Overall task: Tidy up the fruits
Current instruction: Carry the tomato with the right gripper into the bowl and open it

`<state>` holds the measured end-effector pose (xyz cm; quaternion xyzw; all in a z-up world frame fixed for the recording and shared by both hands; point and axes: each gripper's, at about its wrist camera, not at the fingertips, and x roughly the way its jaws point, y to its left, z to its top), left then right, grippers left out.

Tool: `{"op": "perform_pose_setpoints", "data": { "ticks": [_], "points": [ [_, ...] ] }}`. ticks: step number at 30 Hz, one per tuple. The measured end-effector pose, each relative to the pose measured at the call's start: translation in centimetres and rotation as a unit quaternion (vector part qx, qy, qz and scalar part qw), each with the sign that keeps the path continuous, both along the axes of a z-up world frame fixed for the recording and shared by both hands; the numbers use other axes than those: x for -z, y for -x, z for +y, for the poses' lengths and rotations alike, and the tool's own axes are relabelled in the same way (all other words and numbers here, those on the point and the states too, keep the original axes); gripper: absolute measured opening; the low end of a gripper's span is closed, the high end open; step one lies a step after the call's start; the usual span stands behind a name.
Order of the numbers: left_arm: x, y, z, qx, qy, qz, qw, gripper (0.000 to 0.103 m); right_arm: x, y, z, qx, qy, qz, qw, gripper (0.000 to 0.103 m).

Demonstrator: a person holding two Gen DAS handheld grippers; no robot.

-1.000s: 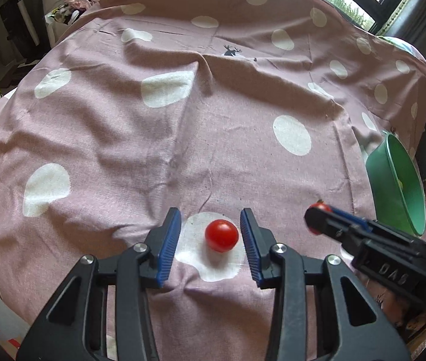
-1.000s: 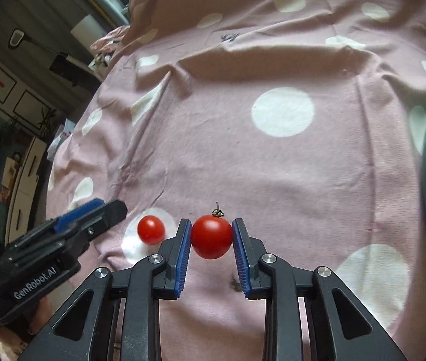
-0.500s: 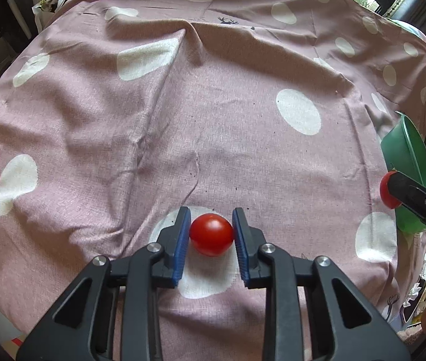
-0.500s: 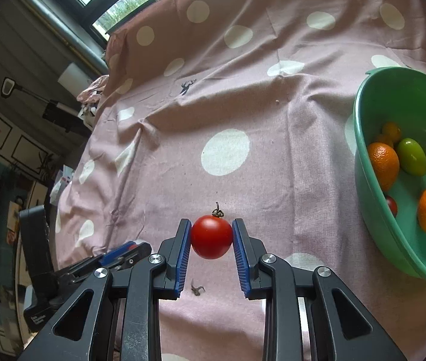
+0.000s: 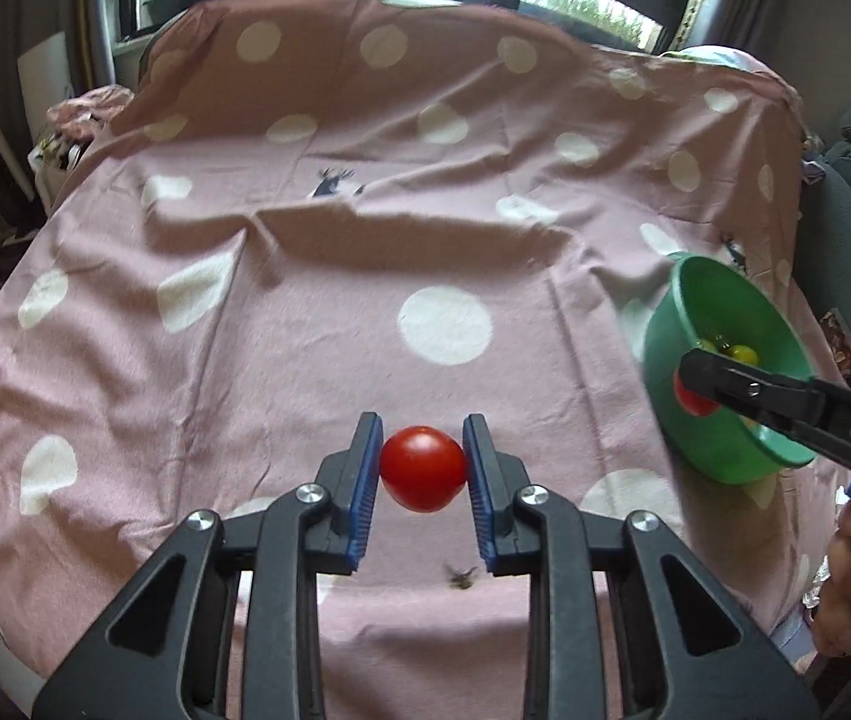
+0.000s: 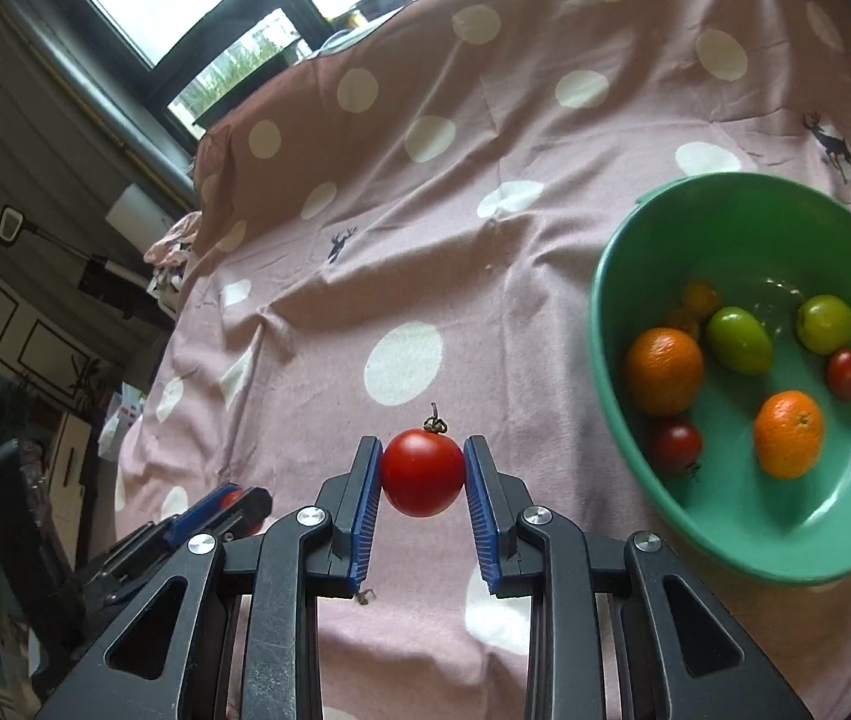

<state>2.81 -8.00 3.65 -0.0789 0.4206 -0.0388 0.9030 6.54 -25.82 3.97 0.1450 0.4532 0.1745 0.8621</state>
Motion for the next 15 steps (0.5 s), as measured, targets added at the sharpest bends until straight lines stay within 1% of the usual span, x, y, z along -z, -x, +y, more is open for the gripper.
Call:
{"op": "perform_pose_setpoints", "data": {
  "ticks": [3, 6, 11, 15],
  "points": [
    [-2.1, 0.0, -2.3, 0.023, 0.008, -0.036, 0.9991, 0.027, -1.0, 0.4, -2.2, 0.032, -0.002, -0.019, 0.999, 0.029],
    [-3.3, -0.2, -4.6, 0.046, 0.013, -0.061, 0.997, 0.027, -2.1, 1.0, -4.8, 0.069, -0.001, -0.039, 0.997, 0.029],
    [-4.4, -1.1, -8.3, 0.08, 0.025, -0.078, 0.9934, 0.027, -3.3, 1.9, -9.2, 0.134, -0.001, -0.064, 0.989, 0.029],
    [-4.2, -2.1, -11.2, 0.107, 0.03, -0.079, 0.9907, 0.027, -3.5, 2.3, -12.5, 0.177, -0.004, -0.071, 0.982, 0.029]
  ]
}}
